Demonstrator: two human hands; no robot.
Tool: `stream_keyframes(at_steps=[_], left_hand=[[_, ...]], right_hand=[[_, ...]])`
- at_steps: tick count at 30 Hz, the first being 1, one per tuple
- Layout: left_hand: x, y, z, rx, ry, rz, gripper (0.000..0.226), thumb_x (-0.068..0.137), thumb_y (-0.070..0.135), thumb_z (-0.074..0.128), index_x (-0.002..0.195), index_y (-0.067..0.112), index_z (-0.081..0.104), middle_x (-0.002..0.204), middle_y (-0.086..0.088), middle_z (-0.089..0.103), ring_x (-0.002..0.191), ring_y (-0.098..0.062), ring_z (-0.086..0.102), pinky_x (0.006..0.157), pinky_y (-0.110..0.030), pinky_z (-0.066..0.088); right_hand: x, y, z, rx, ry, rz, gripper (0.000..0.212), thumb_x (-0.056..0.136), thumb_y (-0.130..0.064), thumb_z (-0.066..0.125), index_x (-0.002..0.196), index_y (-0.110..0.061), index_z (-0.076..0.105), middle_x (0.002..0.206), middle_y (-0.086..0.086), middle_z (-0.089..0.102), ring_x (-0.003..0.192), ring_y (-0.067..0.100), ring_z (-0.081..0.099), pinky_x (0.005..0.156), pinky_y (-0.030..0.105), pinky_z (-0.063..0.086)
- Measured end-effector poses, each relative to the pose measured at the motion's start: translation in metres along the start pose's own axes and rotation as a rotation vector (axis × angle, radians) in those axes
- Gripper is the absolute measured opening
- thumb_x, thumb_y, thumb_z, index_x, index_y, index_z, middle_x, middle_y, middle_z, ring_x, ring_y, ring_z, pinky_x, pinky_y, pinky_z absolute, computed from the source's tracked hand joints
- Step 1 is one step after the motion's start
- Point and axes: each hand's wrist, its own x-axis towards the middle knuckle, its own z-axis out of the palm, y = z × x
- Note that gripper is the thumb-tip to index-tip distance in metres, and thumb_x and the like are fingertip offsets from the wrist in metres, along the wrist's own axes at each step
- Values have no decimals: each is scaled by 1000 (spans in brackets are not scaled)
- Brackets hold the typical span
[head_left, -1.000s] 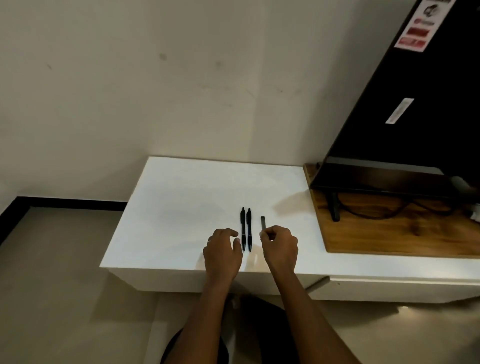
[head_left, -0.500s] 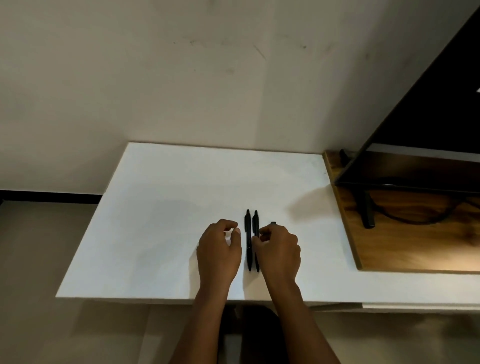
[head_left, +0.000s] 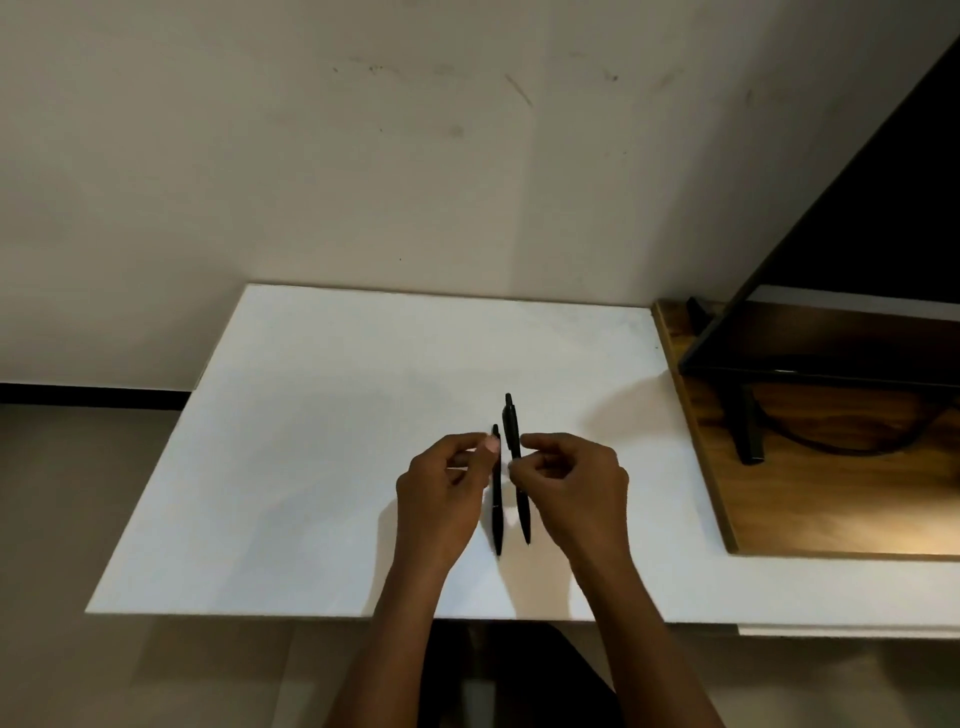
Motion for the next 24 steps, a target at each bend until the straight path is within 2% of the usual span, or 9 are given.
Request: stream_keyframes(at_steps=[2,4,8,11,13,15,18,21,24], left_hand=[[0,3,2,-79,-49,-13,14,89,42,67,98,34,75,90,10,77,88,-8,73,85,-41,60],[0,5,3,-99,-53,6,13,89,40,68,96,32,77,89,10,78,88,-8,73,85,-41,60],[0,8,1,-140,-37,24,12,90,34,69,93,25,76,82,5,78,81,-10,75,82,-37,61],[-1,9,-3,-81,-78,54,15,91,33,67,97,22,75,77,1,77,70,-7,74,73,-27,59],[-2,9,-3,-49,-131,59,16,91,32,68,100,21,76,75,-1,75,62,-8,70,65,-26,58],[-3,8,-2,-23,-165,78,15,90,30,69,101,22,76,74,1,73,59,-10,67,64,-26,57],[-4,8,0,27,-179,125,9,89,32,70,97,32,75,66,13,69,61,-9,65,65,-28,57],[-4,7,0,62,-187,159,10,89,32,70,88,42,72,65,22,67,61,-3,63,65,-24,54],[-5,8,1,79,-187,170,13,89,30,70,89,43,71,67,17,68,63,2,63,64,-14,50]], right_hand=[[-2,-1,-3,94,-76,-22,25,75,-12,79,99,-20,76,70,-5,74,68,4,70,65,17,54],[-5,-2,-3,161,-150,-17,25,76,-11,80,98,-20,73,71,-1,76,67,11,72,64,28,58],[-3,-6,-12,319,-293,36,29,78,-9,81,104,-17,71,80,7,77,73,14,74,64,24,54],[5,-6,-23,467,-219,63,22,83,-22,78,105,-20,76,94,7,77,88,19,74,78,34,59],[9,-4,-26,508,-167,57,22,85,-27,74,106,-21,76,100,1,78,92,20,74,83,36,58],[10,-3,-26,515,-163,44,22,86,-27,74,106,-19,77,100,-1,78,93,20,74,85,36,58],[9,-1,-23,518,-178,27,19,87,-21,73,104,-15,77,98,3,78,95,21,74,89,40,58],[10,4,-21,481,-177,29,16,87,-18,73,103,-16,78,95,3,79,93,19,74,93,46,57],[12,8,-21,451,-164,38,12,86,-21,75,97,-20,79,91,3,79,89,21,74,91,50,57]])
